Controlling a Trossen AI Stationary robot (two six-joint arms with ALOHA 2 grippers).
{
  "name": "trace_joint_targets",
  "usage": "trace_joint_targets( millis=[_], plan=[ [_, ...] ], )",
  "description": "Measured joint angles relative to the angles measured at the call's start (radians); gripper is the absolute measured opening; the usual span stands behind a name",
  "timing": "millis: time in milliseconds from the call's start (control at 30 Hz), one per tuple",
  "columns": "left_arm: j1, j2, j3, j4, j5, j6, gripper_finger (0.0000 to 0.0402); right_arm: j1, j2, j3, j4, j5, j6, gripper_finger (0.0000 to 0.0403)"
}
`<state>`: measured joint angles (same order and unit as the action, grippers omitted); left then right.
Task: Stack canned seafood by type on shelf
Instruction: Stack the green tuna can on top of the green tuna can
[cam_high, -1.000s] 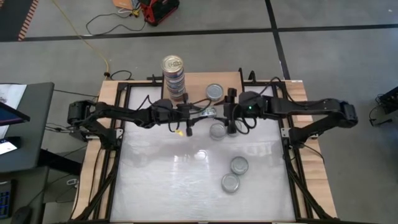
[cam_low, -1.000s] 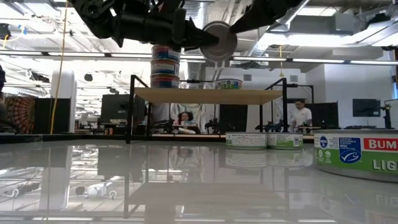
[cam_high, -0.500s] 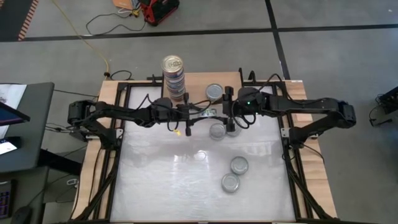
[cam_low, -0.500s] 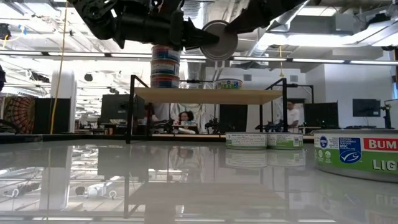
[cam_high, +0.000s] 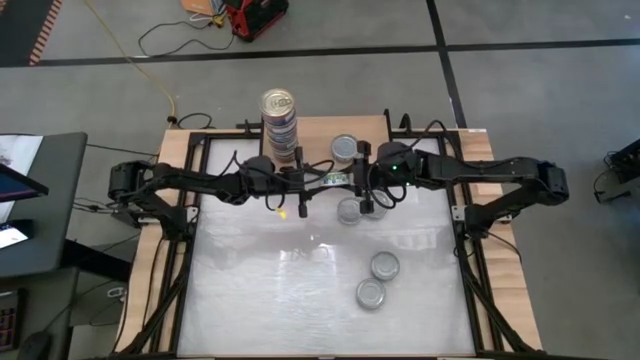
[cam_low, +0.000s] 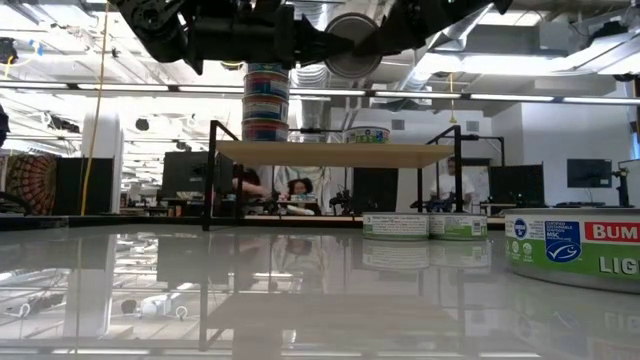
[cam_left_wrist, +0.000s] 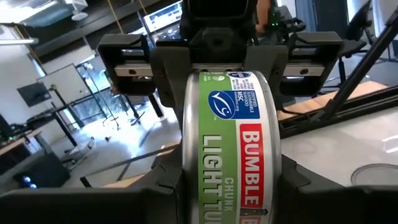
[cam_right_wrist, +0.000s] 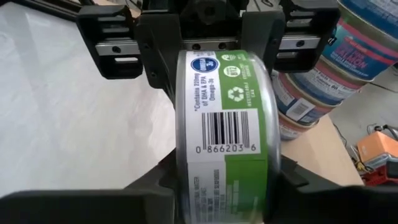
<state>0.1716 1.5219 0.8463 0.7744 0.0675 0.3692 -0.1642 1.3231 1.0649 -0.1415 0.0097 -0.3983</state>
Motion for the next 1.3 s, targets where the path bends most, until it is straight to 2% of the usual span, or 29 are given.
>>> trace_joint_targets(
  millis=[67, 267, 400, 667, 1000, 1100, 1300],
  plan=[
    [-0.001, 0.0, 0.0, -0.006, -0.032, -0.042, 0.0137, 0.0, 0.0, 0.0, -0.004, -0.002, 0.01, 0.0155],
    [0.0, 0.0, 0.0, -0.023, -0.08, -0.074, 0.0249, -0.004, 0.0, 0.034, -0.068, 0.025, 0.042, 0.0155],
    [-0.004, -0.008, 0.0, -0.056, -0.131, -0.057, 0.0288, -0.012, 0.0, 0.077, -0.124, 0.022, 0.056, 0.0155],
    [-0.051, -0.12, -0.003, -0.231, -0.215, 0.02, 0.0291, -0.135, 0.0, 0.118, -0.244, -0.009, 0.123, 0.0155],
    [-0.172, -0.208, -0.224, 0.068, -0.346, 0.202, 0.029, -0.426, 0.005, 0.12, -0.259, -0.341, 0.403, 0.0155],
    [-0.198, -0.212, -0.273, 0.081, -0.351, 0.225, 0.029, -0.493, 0.018, 0.12, -0.282, -0.408, 0.501, 0.0158],
    [-0.265, -0.212, -0.326, 0.068, -0.311, 0.23, 0.029, -0.557, 0.042, 0.121, -0.279, -0.58, 0.63, 0.0158]
  ],
)
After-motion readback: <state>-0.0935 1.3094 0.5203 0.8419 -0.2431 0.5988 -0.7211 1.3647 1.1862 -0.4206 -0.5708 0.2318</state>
